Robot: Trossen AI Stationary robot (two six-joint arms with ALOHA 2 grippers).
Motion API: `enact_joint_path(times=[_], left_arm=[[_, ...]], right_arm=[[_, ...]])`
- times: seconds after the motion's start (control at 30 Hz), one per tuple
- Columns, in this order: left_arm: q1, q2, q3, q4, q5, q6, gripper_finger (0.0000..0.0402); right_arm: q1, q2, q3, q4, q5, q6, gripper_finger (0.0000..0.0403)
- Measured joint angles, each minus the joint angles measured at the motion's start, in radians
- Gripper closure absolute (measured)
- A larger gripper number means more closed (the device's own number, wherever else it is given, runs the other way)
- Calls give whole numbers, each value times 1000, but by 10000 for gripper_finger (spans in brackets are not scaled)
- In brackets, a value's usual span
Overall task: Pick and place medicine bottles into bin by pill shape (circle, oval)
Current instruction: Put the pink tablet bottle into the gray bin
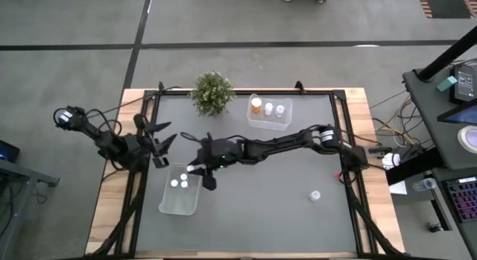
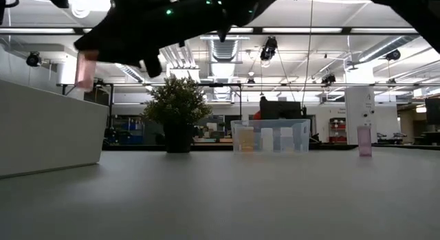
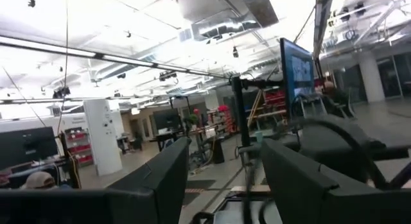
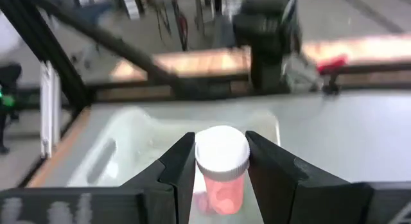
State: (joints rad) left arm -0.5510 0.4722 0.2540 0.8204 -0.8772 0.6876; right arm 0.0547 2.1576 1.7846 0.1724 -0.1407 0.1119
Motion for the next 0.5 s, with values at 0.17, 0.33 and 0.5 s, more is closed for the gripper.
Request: enact_joint_path(times=[0.17, 0.33, 0.5], left_arm=[[0, 0, -4, -16, -1, 0, 221], [-1, -15, -6, -17, 0, 0, 221], [-1, -15, -11, -23, 1, 0, 221]], right_arm=[[2, 100, 180, -191, -2, -18, 282], [6, 198, 320, -294, -1, -23, 282], [8, 256, 388, -389, 1, -25, 282]])
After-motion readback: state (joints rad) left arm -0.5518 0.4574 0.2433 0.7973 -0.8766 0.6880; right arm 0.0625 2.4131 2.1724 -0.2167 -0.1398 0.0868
